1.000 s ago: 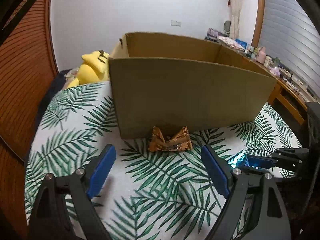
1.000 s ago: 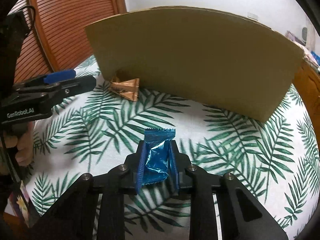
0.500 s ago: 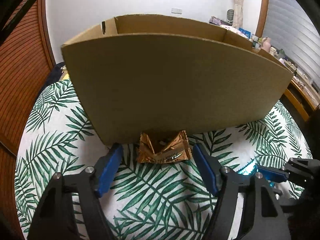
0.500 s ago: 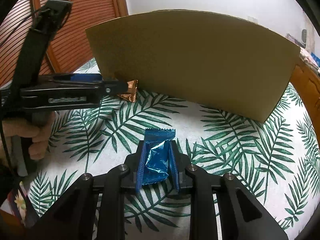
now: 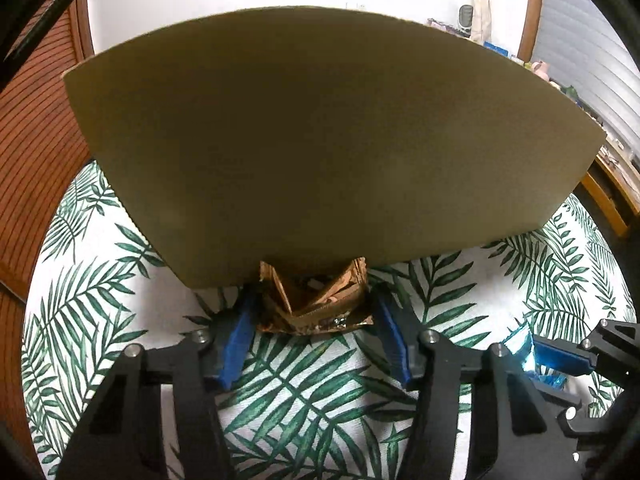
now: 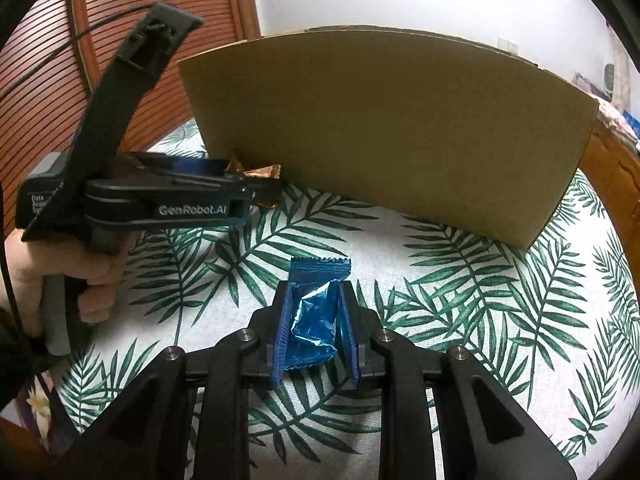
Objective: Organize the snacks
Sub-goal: 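Grasp the blue foil candy with the right tool while the left tool grasps the gold wrapped snack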
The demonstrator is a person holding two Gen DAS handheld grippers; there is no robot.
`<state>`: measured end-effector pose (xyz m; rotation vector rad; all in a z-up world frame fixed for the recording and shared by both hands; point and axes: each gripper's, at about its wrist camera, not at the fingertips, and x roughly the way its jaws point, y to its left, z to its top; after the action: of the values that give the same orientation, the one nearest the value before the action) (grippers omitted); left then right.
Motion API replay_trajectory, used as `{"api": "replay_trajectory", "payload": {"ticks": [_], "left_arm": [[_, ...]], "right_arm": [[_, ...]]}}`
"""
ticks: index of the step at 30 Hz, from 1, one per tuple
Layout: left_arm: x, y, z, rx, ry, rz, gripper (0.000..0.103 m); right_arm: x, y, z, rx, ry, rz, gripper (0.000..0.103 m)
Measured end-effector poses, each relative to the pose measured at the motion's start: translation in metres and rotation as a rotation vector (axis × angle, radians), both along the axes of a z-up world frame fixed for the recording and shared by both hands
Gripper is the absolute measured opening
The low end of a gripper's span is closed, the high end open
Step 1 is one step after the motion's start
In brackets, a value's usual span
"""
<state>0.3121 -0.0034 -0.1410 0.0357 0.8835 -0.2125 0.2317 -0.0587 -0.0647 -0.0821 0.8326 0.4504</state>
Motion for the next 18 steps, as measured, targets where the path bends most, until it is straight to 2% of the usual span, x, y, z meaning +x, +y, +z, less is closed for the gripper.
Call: {"api": "replay_trajectory", "payload": {"ticks": [3,4,10,18], "left_arm": [[-0.003,-0.001,0.0,-0.013,0.0,-0.005,0.047],[-0.005,-0.001,0.0,-0.008,-0.002,-0.011,0.04],[-0.024,0.0,0.0,-0.01,0.002,-0.022,0.039],[-0.056,0.015,0.011,-0.059,-0.027,0.009,0.04]], "right_arm": [[0.0,0.0,0.0,0.002,-0.001,0.001,0.021],[0.0,-0.001,0.0,0.002,-0.001,0.001,0.021],[-0.001,-0.001,0.0,0.002,-0.006,-0.001,0.021],[-0.002,-0.001,0.001,0.003,-0.016,0.001,0.021]]}}
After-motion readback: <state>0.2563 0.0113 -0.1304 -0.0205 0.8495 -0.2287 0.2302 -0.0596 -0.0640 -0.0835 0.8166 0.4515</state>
